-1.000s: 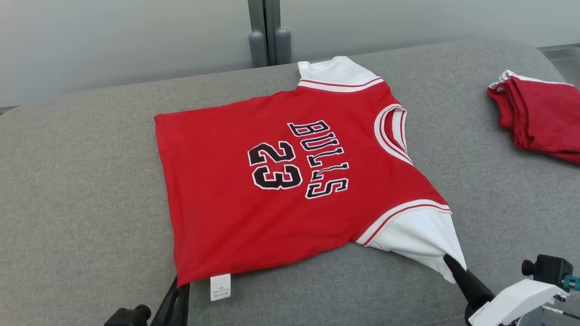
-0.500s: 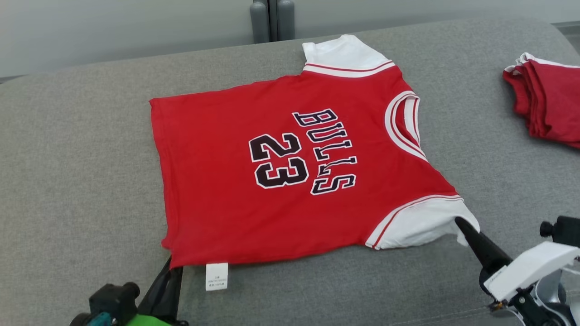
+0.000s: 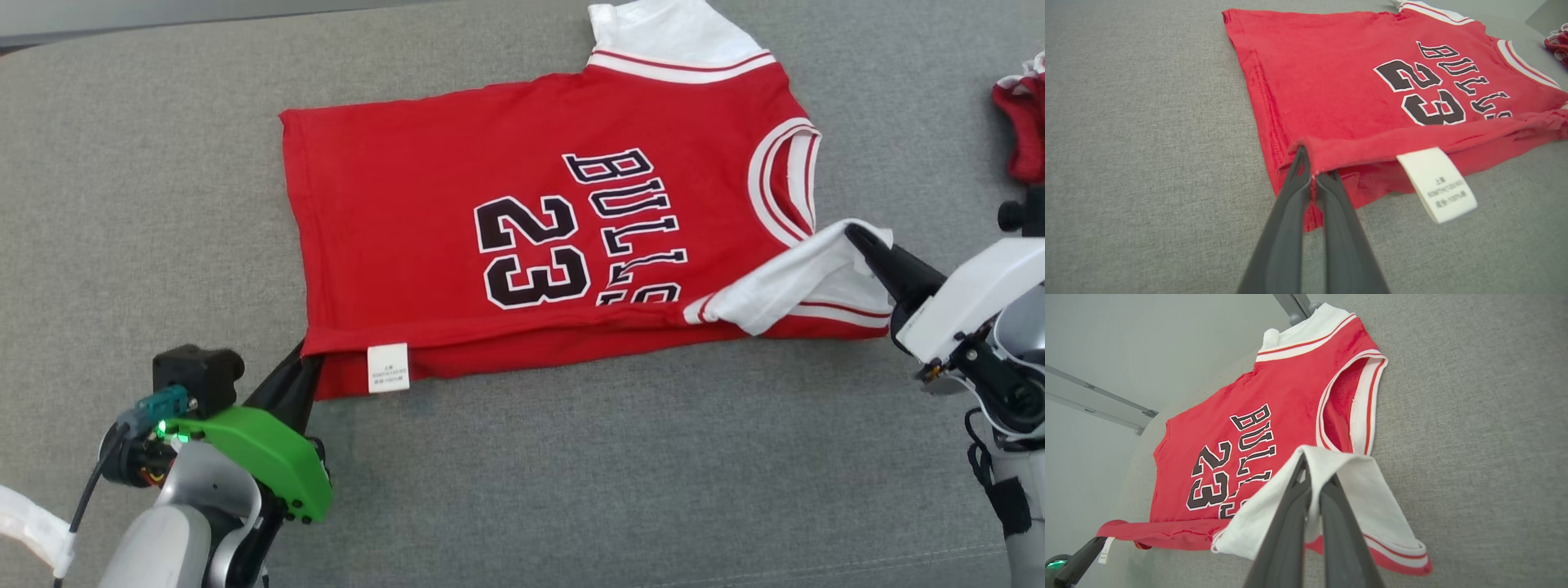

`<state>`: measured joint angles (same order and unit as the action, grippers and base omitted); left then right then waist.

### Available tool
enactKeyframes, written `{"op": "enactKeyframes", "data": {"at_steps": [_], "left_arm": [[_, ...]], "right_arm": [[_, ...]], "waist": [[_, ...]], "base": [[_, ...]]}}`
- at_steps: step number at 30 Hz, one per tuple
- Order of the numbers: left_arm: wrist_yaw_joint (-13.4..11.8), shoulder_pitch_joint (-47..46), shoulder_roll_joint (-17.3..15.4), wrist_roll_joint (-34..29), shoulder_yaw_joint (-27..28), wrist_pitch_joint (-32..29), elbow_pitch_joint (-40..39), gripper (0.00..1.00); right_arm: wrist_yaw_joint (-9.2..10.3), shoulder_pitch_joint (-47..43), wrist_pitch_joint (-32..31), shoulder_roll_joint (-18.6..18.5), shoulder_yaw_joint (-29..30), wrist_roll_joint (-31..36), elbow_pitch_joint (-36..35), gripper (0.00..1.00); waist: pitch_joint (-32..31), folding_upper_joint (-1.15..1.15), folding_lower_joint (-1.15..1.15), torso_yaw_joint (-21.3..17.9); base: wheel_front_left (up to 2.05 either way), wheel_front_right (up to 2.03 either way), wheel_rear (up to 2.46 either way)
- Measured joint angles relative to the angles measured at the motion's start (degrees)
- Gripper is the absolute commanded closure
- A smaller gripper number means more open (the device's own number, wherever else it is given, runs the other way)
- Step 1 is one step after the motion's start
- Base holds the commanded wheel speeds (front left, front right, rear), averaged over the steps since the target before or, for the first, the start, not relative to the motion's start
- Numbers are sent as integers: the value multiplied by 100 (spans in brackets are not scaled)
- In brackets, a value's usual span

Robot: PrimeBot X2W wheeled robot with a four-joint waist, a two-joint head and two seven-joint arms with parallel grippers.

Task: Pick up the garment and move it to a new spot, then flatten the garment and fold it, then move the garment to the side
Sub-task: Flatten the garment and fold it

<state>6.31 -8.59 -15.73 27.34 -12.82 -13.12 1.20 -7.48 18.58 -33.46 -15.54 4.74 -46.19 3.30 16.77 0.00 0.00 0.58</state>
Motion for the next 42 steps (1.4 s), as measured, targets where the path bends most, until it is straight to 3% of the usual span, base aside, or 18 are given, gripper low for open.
{"op": "enactKeyframes", "data": {"at_steps": [8,9,10,11,12,18,24,29,38,39,40,41,42], "left_arm": [[8,-849,100,30,-138,-194,824,100],[19,-884,115,31,-165,-202,903,93],[16,-918,145,31,-170,-201,982,65],[14,-938,160,31,-175,-190,1025,11],[-13,-954,185,35,-170,-187,1069,0],[-93,-590,253,347,-4,-159,932,0],[-247,-31,342,612,168,-93,463,0],[-281,4,431,639,114,-92,443,0],[-198,-205,431,702,13,-42,702,0],[-174,-225,431,723,-16,-54,732,4],[-152,-244,433,738,-42,-67,751,39],[-137,-264,437,744,-63,-68,778,66],[-119,-287,442,767,-100,-74,809,100]], "right_arm": [[0,893,45,-10,-268,579,779,100],[0,954,147,-2,-300,631,857,96],[0,1024,260,4,-311,684,936,67],[0,1066,358,-4,-343,727,968,18],[0,1105,445,-23,-410,757,999,0],[0,889,1014,-281,-550,778,736,0],[0,-19,1015,-592,-470,878,303,0],[0,-470,967,-430,-435,1029,225,0],[0,-489,1031,-172,-650,1044,280,0],[0,-459,1032,-171,-679,1021,302,8],[0,-420,1033,-171,-704,1004,333,52],[0,-388,1036,-169,-709,995,366,89],[0,-342,1051,-174,-708,985,415,100]], "waist": [[354,0,0,185],[381,0,0,203],[402,0,0,218],[415,0,0,229],[423,0,0,239],[330,0,0,217],[335,0,0,176],[495,0,0,165],[600,0,0,84],[598,0,0,80],[597,0,0,76],[595,0,0,75],[589,0,0,74]], "base": [[0,0,0],[0,0,0],[0,0,0],[0,0,0],[0,0,0],[0,0,0],[0,0,0],[0,0,0],[0,0,0],[0,0,0],[0,0,0],[0,0,0],[0,0,0]]}}
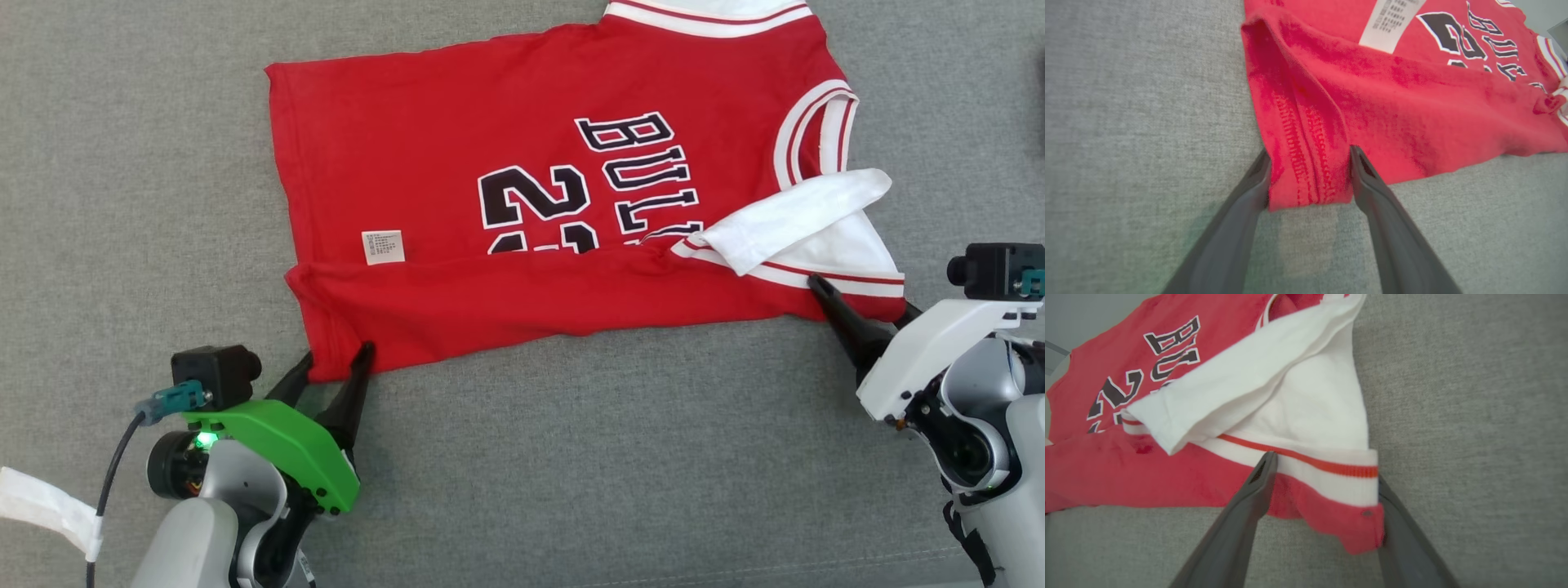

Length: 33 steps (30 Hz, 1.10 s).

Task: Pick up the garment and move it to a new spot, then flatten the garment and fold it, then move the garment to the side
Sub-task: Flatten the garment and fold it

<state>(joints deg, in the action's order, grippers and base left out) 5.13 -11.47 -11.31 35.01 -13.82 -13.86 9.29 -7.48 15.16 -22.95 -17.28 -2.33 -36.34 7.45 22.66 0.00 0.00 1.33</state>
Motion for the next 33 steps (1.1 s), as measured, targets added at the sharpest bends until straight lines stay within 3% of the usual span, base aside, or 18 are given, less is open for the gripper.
{"op": "enactKeyframes", "data": {"at_steps": [6,11,17,23,24,25,26,27,30,33], "left_arm": [[118,-35,-37,121,-171,-35,141,100],[182,226,-328,378,-316,-356,-230,100],[200,765,-591,643,-460,-666,-1016,100],[32,1469,-409,734,-570,-515,-1260,100],[2,1546,-377,731,-603,-482,-1257,100],[-41,1607,-354,720,-614,-428,-1249,67],[-64,1644,-339,710,-627,-406,-1248,51],[-70,1675,-328,693,-646,-374,-1249,0],[-143,1738,-332,647,-610,-313,-1291,0],[-246,1725,-595,378,-494,-281,-1482,0]], "right_arm": [[-1,236,92,-271,-77,-208,224,100],[-7,312,-177,-992,-225,-701,-221,100],[-7,101,-1055,-1786,-194,-1369,-837,100],[-5,-817,-1562,-1861,-110,-1674,-932,100],[-5,-946,-1563,-1836,-123,-1638,-910,77],[-5,-1055,-1543,-1816,-136,-1578,-882,18],[-5,-1128,-1519,-1801,-135,-1535,-856,0],[-5,-1185,-1478,-1785,-127,-1491,-824,0],[-4,-1198,-1224,-1800,-13,-1276,-854,0],[-3,-933,-1129,-1768,125,-1277,-966,0]], "waist": [[-135,0,0,2],[-344,0,0,12],[-577,0,0,9],[-687,0,0,26],[-689,0,0,35],[-688,0,0,44],[-687,0,0,51],[-687,0,0,61],[-683,0,0,84],[-632,0,0,80]], "base": [[0,0,0],[0,0,0],[0,0,0],[0,0,0],[0,0,0],[0,0,0],[0,0,0],[0,0,0],[0,0,0],[0,0,0]]}}
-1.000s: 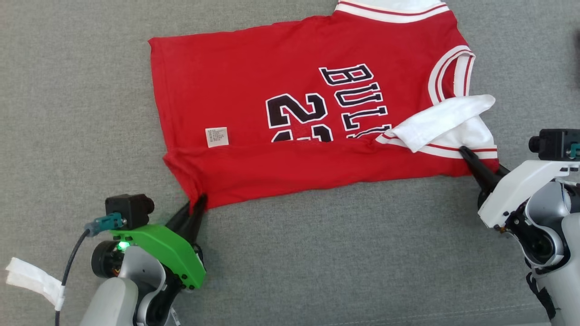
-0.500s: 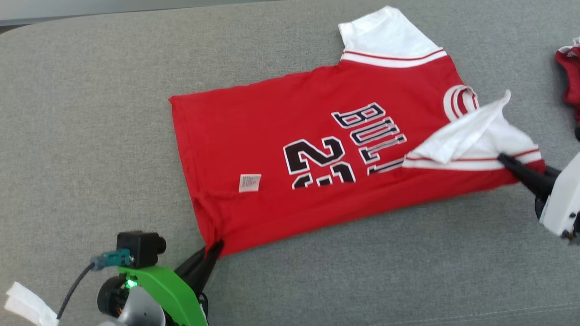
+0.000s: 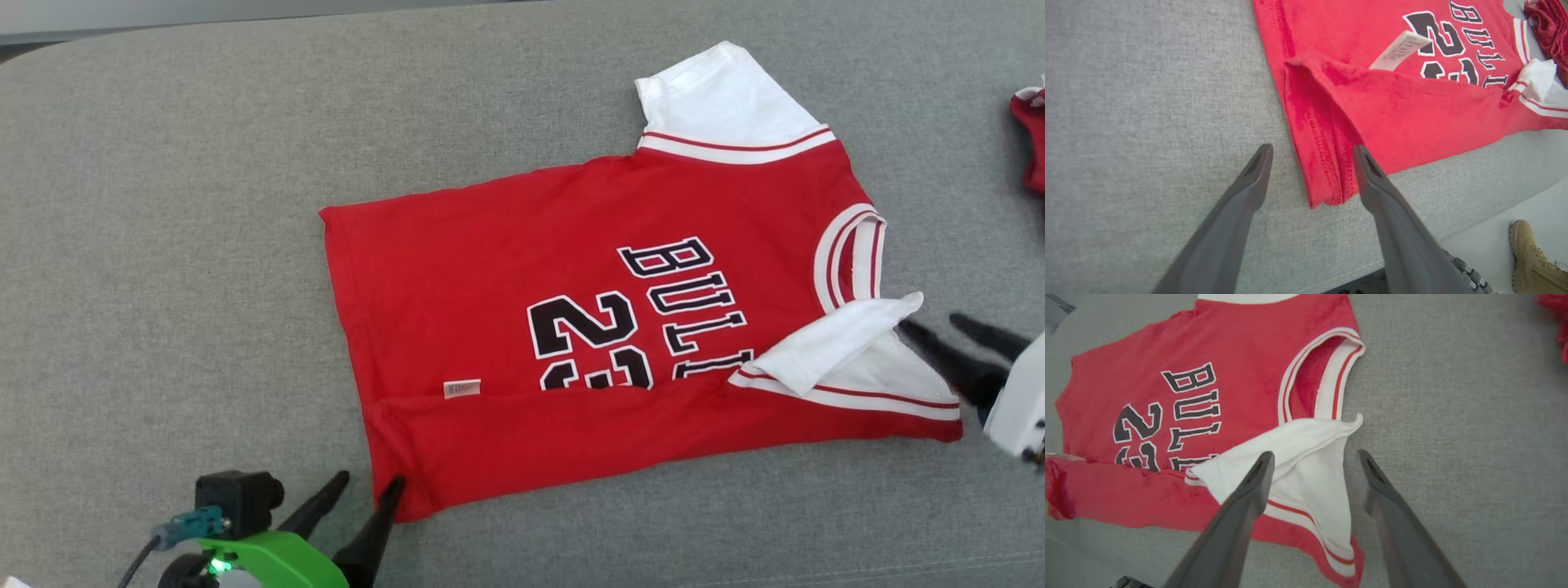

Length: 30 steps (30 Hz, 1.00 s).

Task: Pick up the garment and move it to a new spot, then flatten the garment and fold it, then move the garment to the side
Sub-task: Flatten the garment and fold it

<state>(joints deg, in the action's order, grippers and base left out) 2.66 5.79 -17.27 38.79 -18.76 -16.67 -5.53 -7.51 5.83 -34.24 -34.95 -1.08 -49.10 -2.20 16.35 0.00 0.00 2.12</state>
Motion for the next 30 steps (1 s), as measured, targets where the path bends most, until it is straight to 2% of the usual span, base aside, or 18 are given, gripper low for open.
{"op": "enactKeyframes", "data": {"at_steps": [3,7,12,16,20,25,30], "left_arm": [[-68,-173,-111,-10,144,-92,-341,0],[-115,-1207,-194,-155,357,-141,-449,0],[-87,-2789,16,-459,333,31,257,0],[62,-3711,382,-514,126,177,995,0],[194,-4313,584,-577,-49,355,1590,0],[287,-4609,715,-677,-211,569,2063,0],[342,-4787,725,-671,-301,616,2143,0]], "right_arm": [[0,620,86,-5,142,181,-135,0],[1,1824,121,68,140,851,-74,0],[1,3548,-89,365,-322,1772,502,0],[-1,4563,-167,439,-611,2395,1266,0],[-1,5257,-12,546,-619,2777,1900,0],[-1,5388,177,626,-645,2916,2605,0],[5,5565,327,686,-756,2792,2808,0]], "waist": [[135,0,0,-10],[431,0,0,1],[965,0,0,90],[1445,0,0,260],[1862,0,1,492],[2182,0,1,857],[2447,0,0,1082]], "base": [[0,0,0],[0,0,0],[0,0,0],[0,0,0],[0,0,0],[0,0,0],[0,0,0]]}}
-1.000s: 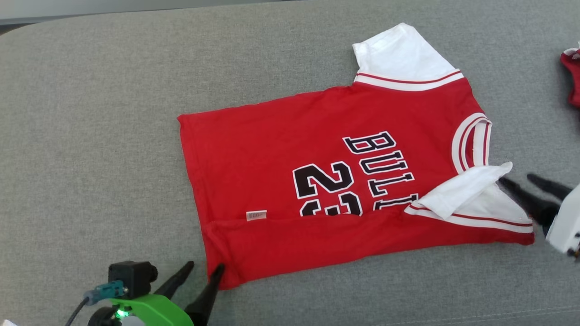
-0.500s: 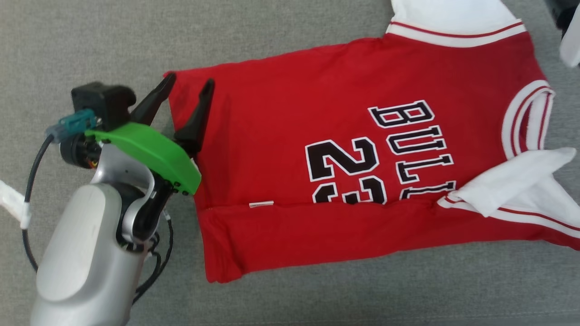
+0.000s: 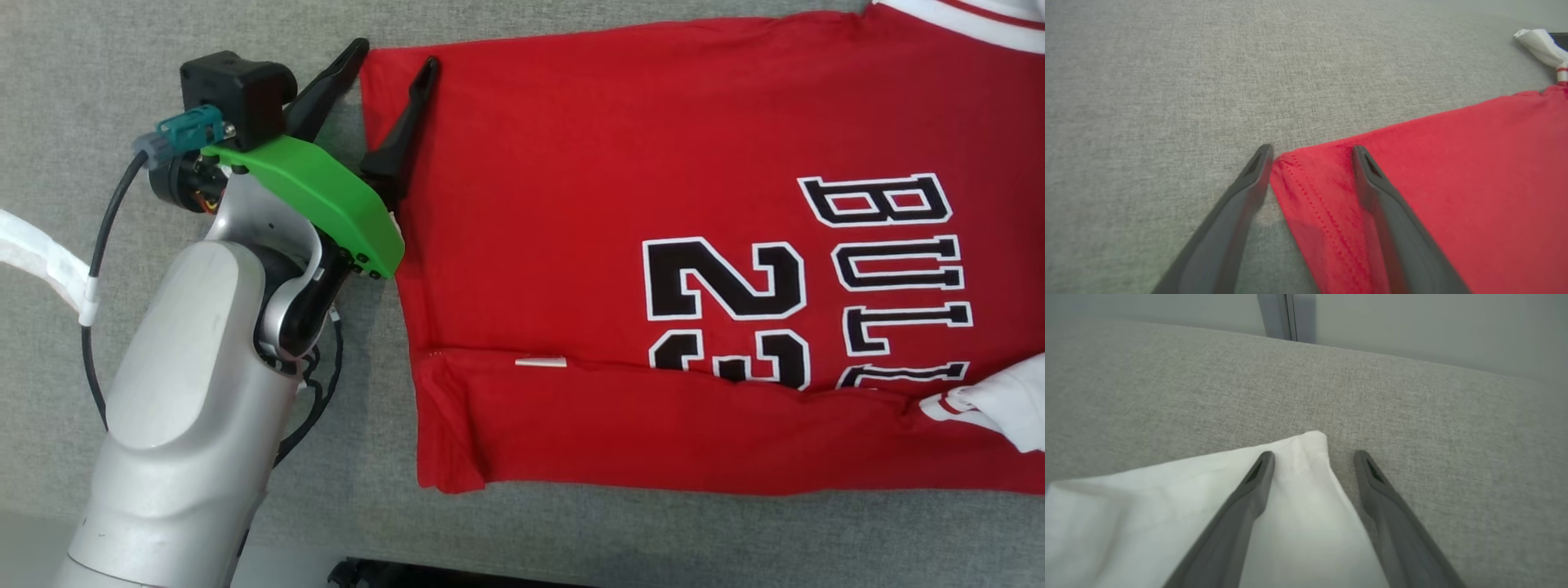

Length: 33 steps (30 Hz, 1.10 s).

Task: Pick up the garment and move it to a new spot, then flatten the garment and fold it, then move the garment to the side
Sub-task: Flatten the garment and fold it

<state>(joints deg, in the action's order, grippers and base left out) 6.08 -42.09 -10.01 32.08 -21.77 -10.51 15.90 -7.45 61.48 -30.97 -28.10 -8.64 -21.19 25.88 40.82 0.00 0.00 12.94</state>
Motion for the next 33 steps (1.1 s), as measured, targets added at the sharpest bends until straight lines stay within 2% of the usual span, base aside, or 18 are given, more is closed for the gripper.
{"op": "enactKeyframes", "data": {"at_steps": [3,4,5,7,8,9,10,11,12,20,25,33], "left_arm": [[23,-46,-22,13,-14,2,33,0],[29,-52,-40,13,-14,0,47,0],[29,-58,-47,15,-7,-1,64,0],[29,-82,-77,21,-7,-20,78,0],[30,-90,-88,49,-25,-48,88,0],[35,-94,-99,64,-54,-80,99,0],[47,-108,-133,73,-100,-122,111,13],[52,-110,-141,114,-119,-132,116,63],[55,-111,-143,177,-158,-152,123,100],[105,-68,-357,310,-188,11,104,100],[97,178,-487,438,5,163,-194,100],[-65,1268,-578,583,-23,309,-861,100]], "right_arm": [[11,29,129,-25,-62,-149,81,0],[18,36,134,-25,-80,-209,104,15],[19,53,133,-31,-130,-259,130,18],[20,70,107,-24,-204,-421,145,11],[19,71,71,-31,-236,-512,148,25],[19,70,57,-41,-265,-567,158,47],[19,69,48,-52,-312,-639,169,72],[19,63,48,-54,-348,-686,171,100],[14,43,86,-44,-367,-753,179,100],[-2,-32,924,135,-247,-973,389,100],[-3,-156,1368,77,-215,-1285,192,100],[-2,-1769,1960,-227,-190,-2151,-782,100]], "waist": [[43,0,0,79],[39,0,0,77],[32,0,0,62],[16,0,0,22],[8,0,0,3],[0,0,0,-10],[-17,0,0,-25],[-32,0,0,-34],[-54,0,0,-46],[-319,0,0,-159],[-588,0,0,-285],[-1235,0,0,-570]], "base": [[0,0,0],[0,0,0],[0,0,0],[0,0,0],[0,0,0],[0,0,0],[0,0,0],[0,0,0],[0,0,0],[0,0,0],[0,0,0],[0,0,0]]}}
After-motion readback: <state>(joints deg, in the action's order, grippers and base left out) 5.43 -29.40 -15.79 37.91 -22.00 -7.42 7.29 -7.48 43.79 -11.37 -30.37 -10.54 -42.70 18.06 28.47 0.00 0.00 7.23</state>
